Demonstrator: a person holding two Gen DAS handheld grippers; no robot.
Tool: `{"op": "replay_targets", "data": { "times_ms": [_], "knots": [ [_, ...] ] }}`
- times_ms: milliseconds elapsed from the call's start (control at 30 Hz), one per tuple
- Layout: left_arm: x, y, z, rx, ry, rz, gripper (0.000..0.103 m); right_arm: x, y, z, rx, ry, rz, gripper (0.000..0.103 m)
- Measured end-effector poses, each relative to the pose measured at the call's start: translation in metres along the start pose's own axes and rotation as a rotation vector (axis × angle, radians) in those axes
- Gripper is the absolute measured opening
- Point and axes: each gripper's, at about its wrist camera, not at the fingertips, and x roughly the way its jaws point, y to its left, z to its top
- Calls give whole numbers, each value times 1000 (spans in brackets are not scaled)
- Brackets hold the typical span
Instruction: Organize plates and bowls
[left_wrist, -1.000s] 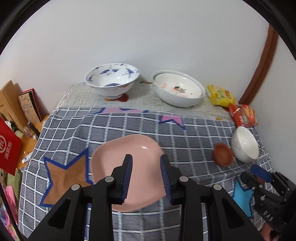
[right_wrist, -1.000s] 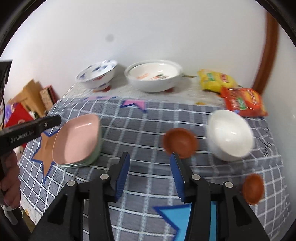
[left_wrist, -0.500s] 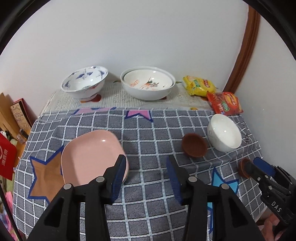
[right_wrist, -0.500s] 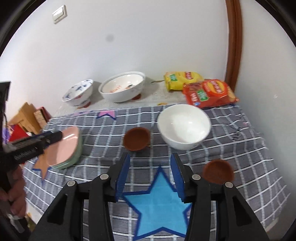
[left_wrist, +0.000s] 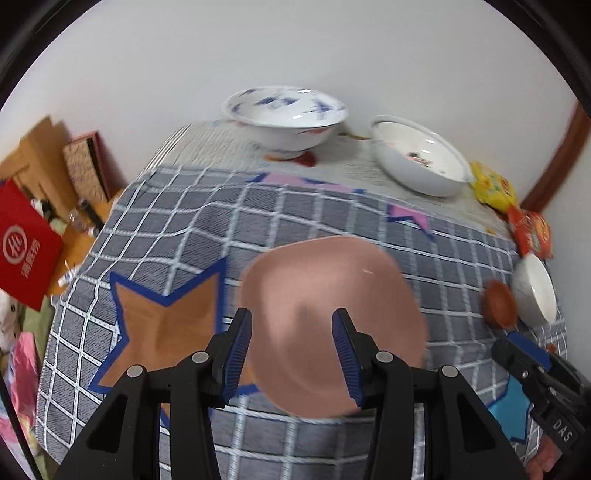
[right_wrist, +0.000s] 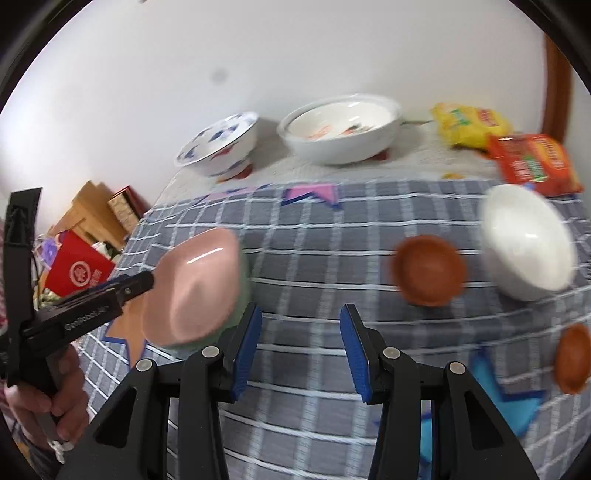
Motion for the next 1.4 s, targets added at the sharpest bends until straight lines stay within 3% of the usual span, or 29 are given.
{"op": "replay_targets", "data": {
  "times_ms": [233, 433, 567, 667, 933, 1400],
  "knots": [
    [31, 27, 8, -47, 36, -19, 38, 45, 43, 11, -52, 54, 21, 43],
    [53, 32, 9, -62, 74, -50, 27, 76, 51, 12, -55, 113, 7, 32],
    [63, 32, 8, -63, 90, -69, 17, 90, 45, 11, -27, 151, 11, 16],
    [65, 31, 8, -59, 79, -68, 15, 99, 43, 10, -25, 168, 24, 14],
    [62, 15, 11, -42, 69, -96, 13, 94, 38, 8, -53, 142, -13, 12],
    [67, -54, -1, 78, 98, -106, 13, 68, -27, 4, 38, 141, -77, 11]
  ]
}}
